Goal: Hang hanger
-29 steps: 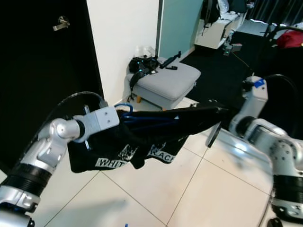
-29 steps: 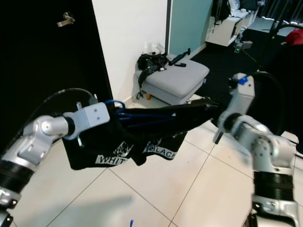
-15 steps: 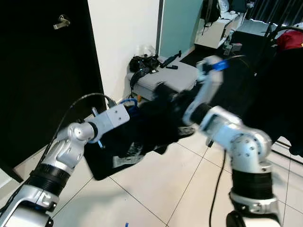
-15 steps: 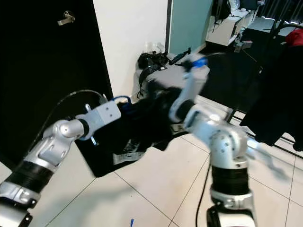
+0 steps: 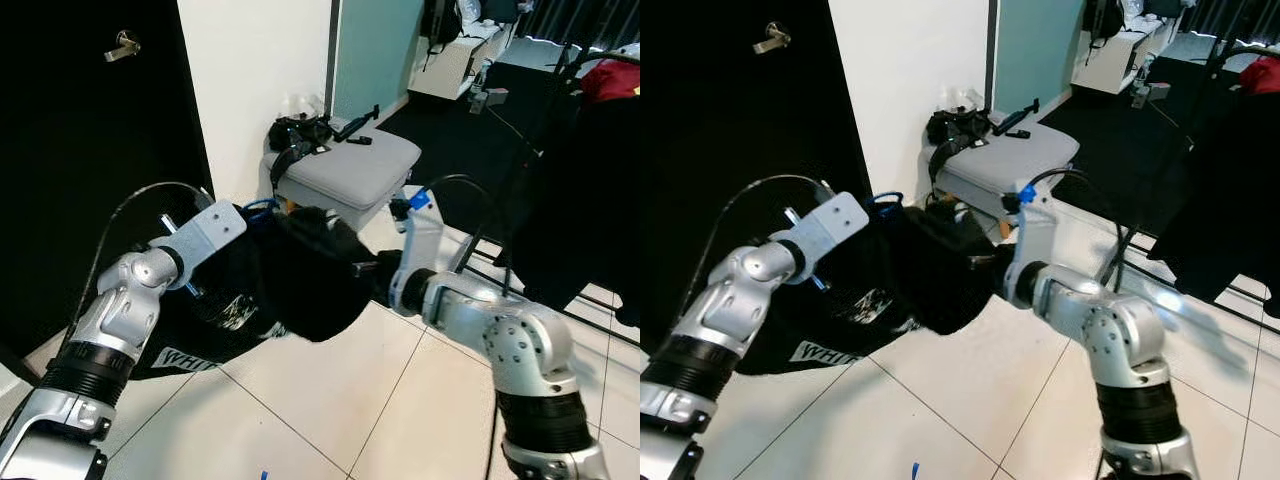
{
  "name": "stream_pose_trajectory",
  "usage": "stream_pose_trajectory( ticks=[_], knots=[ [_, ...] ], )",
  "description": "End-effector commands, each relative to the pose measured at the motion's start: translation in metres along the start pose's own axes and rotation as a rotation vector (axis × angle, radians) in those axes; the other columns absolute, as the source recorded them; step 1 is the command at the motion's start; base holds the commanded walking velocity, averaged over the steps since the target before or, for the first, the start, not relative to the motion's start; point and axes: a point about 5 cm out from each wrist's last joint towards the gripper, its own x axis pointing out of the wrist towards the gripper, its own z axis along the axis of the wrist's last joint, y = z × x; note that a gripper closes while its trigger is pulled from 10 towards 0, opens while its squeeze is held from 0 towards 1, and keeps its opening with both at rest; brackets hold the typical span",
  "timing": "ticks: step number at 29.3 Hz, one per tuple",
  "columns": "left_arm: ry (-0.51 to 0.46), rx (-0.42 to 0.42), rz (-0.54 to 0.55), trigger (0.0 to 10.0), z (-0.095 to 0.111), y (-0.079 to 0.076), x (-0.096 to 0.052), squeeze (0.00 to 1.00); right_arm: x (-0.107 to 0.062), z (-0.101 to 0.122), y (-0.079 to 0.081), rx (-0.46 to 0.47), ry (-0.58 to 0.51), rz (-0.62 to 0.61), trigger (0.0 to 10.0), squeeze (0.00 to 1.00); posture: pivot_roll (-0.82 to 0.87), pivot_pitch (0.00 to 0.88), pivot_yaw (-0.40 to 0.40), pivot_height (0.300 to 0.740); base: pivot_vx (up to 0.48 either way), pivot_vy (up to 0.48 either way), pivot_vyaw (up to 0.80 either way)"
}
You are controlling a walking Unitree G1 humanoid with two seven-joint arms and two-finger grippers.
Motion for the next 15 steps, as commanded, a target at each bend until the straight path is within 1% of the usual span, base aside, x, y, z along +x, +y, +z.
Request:
stream_pose_trajectory(
  ticks=[1,2,4,5,6,7,8,9,10,11,13,14,15],
  knots=[
    [0.016,-0.022,0.057,10.0,-0.002,0.014,-0.001,0.0,-0.004,-0.001,-0.003,-0.012,0.004,-0.026,8.2,0.0,0.01,0.066,-0.035,0.74,0.0,0.0,0.0],
    [0.013,-0.038,0.071,10.0,-0.003,0.015,-0.001,0.0,-0.006,-0.003,-0.003,-0.034,0.01,-0.021,10.0,0.69,0.01,0.066,-0.035,0.74,0.0,0.0,0.0],
    [0.013,-0.038,0.071,10.0,-0.003,0.015,-0.001,0.0,-0.006,-0.003,-0.003,-0.034,0.01,-0.021,10.0,0.69,0.01,0.066,-0.035,0.74,0.0,0.0,0.0],
    [0.011,-0.049,0.08,10.0,-0.003,0.016,-0.001,0.0,-0.007,-0.004,-0.003,-0.051,0.014,-0.013,10.0,1.0,0.01,0.066,-0.035,0.74,0.0,0.0,0.0],
    [0.011,-0.049,0.08,10.0,-0.003,0.016,-0.001,0.0,-0.007,-0.004,-0.003,-0.051,0.014,-0.013,10.0,1.0,0.01,0.066,-0.035,0.74,0.0,0.0,0.0],
    [-0.008,-0.065,0.085,10.0,0.0,0.016,-0.001,0.0,-0.008,-0.007,0.004,-0.076,0.026,0.046,10.0,1.0,0.01,0.062,-0.036,0.74,0.0,0.0,0.0],
    [-0.008,-0.065,0.085,10.0,0.0,0.016,-0.001,0.0,-0.008,-0.007,0.004,-0.076,0.026,0.046,10.0,1.0,0.01,0.062,-0.036,0.74,0.0,0.0,0.0],
    [-0.041,-0.083,0.087,10.0,0.004,0.016,0.0,0.0,-0.009,-0.009,0.01,-0.091,0.025,0.105,10.0,1.0,0.01,0.062,-0.036,0.74,0.0,0.0,0.0],
    [-0.041,-0.083,0.087,10.0,0.004,0.016,0.0,0.0,-0.009,-0.009,0.01,-0.091,0.025,0.105,10.0,1.0,0.01,0.062,-0.036,0.74,0.0,0.0,0.0],
    [-0.089,-0.111,0.091,10.0,0.01,0.016,0.001,0.0,-0.012,-0.011,0.016,-0.112,0.021,0.174,10.0,1.0,0.01,0.06,-0.037,0.74,0.0,0.0,0.0],
    [-0.089,-0.111,0.091,10.0,0.01,0.016,0.001,0.0,-0.012,-0.011,0.016,-0.112,0.021,0.174,10.0,1.0,0.01,0.06,-0.037,0.74,0.0,0.0,0.0],
    [-0.119,-0.138,0.086,10.0,0.013,0.015,0.001,0.0,-0.016,-0.009,0.016,-0.137,0.012,0.211,10.0,1.0,0.01,0.059,-0.036,0.74,0.0,0.0,0.0],
    [-0.145,-0.164,0.083,10.0,0.015,0.014,0.002,0.0,-0.023,-0.007,0.02,-0.174,-0.003,0.275,10.0,1.0,0.01,0.057,-0.037,0.74,0.0,0.0,0.0]
  ],
)
